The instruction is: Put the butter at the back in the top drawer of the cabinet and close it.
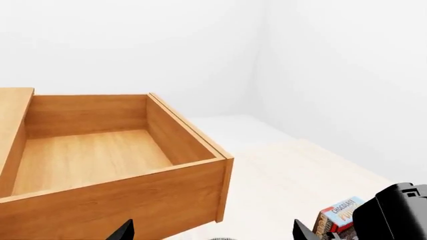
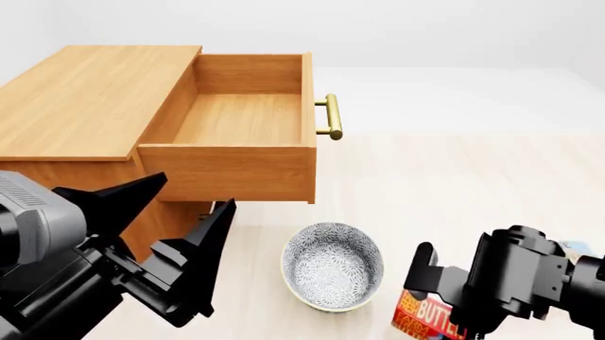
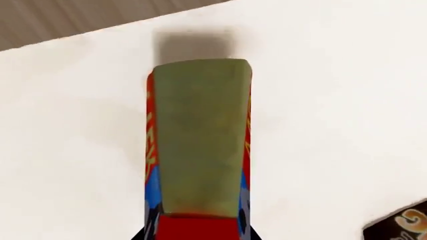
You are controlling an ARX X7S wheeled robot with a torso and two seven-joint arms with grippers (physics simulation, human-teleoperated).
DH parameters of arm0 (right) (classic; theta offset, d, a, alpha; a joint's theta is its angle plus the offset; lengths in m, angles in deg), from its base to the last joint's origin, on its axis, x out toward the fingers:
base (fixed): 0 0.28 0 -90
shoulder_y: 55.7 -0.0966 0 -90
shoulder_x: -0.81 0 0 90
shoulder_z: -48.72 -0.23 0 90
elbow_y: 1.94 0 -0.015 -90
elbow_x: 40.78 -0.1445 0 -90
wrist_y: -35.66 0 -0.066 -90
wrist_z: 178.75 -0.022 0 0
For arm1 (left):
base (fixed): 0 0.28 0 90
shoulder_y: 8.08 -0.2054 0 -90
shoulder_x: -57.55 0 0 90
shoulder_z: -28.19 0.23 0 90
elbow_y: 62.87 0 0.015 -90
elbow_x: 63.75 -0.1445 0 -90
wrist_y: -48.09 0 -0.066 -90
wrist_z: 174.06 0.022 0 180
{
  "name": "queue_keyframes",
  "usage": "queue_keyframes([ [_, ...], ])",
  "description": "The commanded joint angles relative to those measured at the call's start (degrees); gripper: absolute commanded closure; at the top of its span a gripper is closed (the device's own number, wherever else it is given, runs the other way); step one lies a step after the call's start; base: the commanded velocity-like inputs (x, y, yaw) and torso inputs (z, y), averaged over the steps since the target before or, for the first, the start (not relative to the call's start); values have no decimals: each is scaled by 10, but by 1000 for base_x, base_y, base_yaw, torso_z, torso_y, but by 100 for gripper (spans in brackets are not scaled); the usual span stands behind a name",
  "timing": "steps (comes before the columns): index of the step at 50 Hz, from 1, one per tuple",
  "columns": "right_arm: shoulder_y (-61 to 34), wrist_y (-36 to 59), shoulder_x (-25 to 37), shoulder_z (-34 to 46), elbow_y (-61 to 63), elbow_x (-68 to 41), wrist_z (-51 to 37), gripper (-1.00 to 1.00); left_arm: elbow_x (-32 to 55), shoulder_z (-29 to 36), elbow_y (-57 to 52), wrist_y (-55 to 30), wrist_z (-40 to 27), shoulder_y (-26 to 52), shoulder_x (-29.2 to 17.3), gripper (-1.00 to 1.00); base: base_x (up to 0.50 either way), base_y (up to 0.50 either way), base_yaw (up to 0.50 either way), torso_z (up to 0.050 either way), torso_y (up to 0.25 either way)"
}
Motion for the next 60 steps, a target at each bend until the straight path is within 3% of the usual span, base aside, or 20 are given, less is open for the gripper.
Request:
queue_keyframes([
  [1,-51,44,47,-5,103,-10,-36,100,1,-2,-1,0,-1,-1,-2,-100,0,0,0,0,0],
  [17,-145,132,114,-27,254,-56,-80,100,18,-8,-4,-14,17,6,-11,-100,0,0,0,0,1],
  [35,-234,187,133,-66,337,-105,-83,100,129,-65,21,-126,185,82,-40,-100,0,0,0,0,1],
  [51,-277,217,128,-92,364,-141,-92,100,173,-102,127,-290,263,172,41,-100,0,0,0,1,1],
  [60,-295,229,122,-101,380,-158,-96,100,166,-89,217,-415,315,223,116,-100,0,0,0,0,0],
])
